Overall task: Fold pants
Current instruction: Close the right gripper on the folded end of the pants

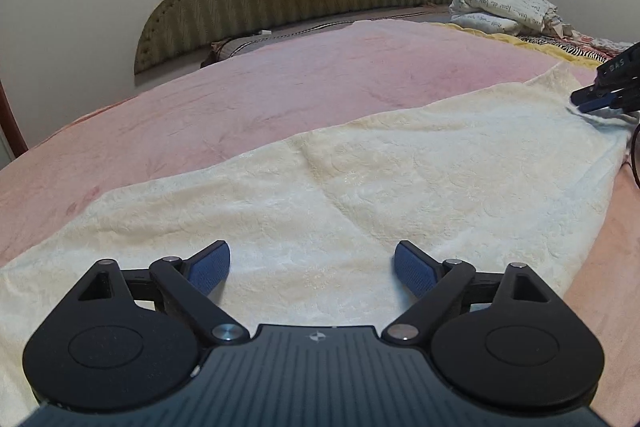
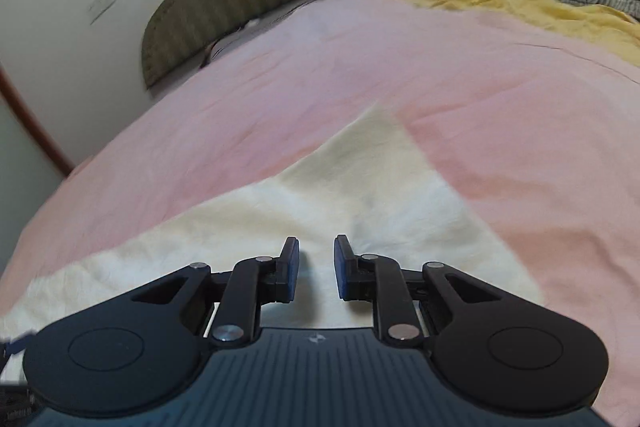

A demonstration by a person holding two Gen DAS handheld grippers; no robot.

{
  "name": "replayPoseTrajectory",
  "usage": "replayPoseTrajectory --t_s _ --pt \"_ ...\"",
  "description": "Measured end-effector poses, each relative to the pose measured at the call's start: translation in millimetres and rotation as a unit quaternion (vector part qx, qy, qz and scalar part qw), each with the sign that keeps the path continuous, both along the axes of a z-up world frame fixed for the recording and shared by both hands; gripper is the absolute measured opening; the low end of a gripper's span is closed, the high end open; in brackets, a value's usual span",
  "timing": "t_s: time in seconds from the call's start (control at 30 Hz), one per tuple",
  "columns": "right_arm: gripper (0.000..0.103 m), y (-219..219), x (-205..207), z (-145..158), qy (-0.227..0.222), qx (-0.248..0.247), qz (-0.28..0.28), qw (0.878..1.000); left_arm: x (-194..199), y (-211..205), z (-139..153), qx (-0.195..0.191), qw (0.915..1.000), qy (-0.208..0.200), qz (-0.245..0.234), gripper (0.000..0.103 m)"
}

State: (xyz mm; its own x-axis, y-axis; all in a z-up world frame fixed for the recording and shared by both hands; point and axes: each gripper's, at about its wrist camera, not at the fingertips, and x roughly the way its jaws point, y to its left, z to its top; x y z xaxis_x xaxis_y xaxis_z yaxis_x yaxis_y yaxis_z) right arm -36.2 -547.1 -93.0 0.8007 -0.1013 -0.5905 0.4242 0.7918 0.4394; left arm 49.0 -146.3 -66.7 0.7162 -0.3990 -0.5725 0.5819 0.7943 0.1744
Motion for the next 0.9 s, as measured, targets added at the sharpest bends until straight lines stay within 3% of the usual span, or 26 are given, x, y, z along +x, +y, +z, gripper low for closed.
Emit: replayPoseTrajectory --t_s 0.07,0.17,0.23,0.3,0.37,0.43,0.53,0.7,0.8,0.9 --pt "0.019 5 -13 11 -0.013 -0.013 -0.037 0.999 3 2 -1 -0.009 0.9999 0.008 0.006 0.097" --pt "0.02 26 -26 16 -0.05 0.005 0.055 0.997 11 6 -2 -0.025 0.999 0.032 0.019 0.103" --pt "0.021 44 -28 8 -0.029 0.012 0.119 0.992 14 9 -2 -0.036 0.9981 0.045 0.023 0.103" --pt "0.021 59 -31 -1 0.007 -0.049 0.113 0.992 14 10 -1 -0.038 0.9979 0.047 0.023 0.103" --pt "0.021 56 -46 0 -0.004 -0.051 0.062 0.997 13 10 -2 -0.037 0.9981 0.044 0.023 0.103" --pt "0.023 47 -68 7 -0.03 -0.031 -0.003 0.999 13 10 -1 -0.038 0.998 0.045 0.023 0.103" --pt "0.024 30 -100 7 -0.059 0.032 -0.045 0.997 14 11 -1 -0.039 0.9978 0.047 0.023 0.103" --pt "0.024 8 -115 -19 -0.045 0.133 -0.069 0.988 14 11 -1 -0.04 0.9978 0.047 0.023 0.103" --pt "0.027 2 -112 -33 -0.078 0.193 -0.074 0.975 15 11 -1 -0.041 0.9978 0.047 0.023 0.103" --pt "0.032 -7 -102 -40 -0.109 0.22 -0.083 0.966 14 12 -1 -0.043 0.9977 0.048 0.022 0.103"
